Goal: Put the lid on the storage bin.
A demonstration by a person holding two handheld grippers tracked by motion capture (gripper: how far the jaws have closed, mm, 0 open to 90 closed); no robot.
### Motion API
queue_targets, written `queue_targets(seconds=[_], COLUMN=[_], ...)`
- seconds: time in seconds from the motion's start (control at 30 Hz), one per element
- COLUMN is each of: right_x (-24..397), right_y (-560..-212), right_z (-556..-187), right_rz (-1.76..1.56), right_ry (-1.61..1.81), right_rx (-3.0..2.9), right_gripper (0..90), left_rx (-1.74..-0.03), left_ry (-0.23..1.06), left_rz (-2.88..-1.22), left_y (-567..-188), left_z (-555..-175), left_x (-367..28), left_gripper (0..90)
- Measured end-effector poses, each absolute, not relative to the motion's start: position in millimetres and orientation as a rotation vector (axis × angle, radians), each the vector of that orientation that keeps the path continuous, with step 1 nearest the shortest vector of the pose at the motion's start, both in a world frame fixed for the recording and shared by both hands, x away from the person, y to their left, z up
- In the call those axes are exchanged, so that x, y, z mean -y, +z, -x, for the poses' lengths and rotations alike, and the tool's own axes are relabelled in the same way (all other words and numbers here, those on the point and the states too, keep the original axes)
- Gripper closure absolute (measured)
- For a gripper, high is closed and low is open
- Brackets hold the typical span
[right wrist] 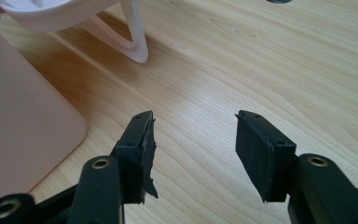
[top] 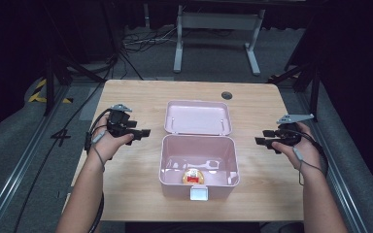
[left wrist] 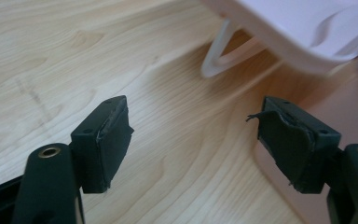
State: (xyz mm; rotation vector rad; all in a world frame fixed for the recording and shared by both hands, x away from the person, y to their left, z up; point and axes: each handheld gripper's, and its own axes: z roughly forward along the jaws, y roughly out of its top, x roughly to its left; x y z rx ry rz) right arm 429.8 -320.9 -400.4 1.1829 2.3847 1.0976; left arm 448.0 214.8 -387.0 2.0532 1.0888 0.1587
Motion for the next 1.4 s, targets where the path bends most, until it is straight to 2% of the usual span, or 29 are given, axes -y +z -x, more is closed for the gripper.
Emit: queue_targets(seconds=[0.2, 0.37, 0.63, 0.83, 1.27, 1.4], right_x=[327.1, 328.3, 328.4, 324.9, 325.8, 326.6], right_y=[-399.0, -400.1, -404.3, -406.9, -407.3, -408.0], right_z=[-423.3, -419.5, -416.9, -415.2, -405.2, -401.1], right_rz=[-1.19, -1.178, -1.147, -1.143, -1.15, -1.132], right_ry=[1.12, 1.127, 1.128, 1.131, 1.13, 1.127], right_rx=[-2.354, -2.333, -2.319, -2.327, -2.323, -2.329], right_gripper=[48.2, 44.4, 42.3, 42.8, 43.1, 43.1], left_rx=[-1.064, -1.041, -1.034, -1.009, -1.097, -1.116], left_ry=[0.171, 0.194, 0.163, 0.137, 0.048, -0.032], left_rz=[-2.04, -2.039, -1.974, -1.96, -1.964, -1.937], left_y=[-374.2, -369.3, -358.7, -361.2, -385.4, -396.8], left_z=[-455.9, -464.2, -488.2, -509.6, -550.8, -562.4], left_x=[-206.1, -199.7, -186.0, -172.6, -141.9, -139.8], left_gripper=[28.1, 26.0, 28.0, 28.3, 28.2, 28.3])
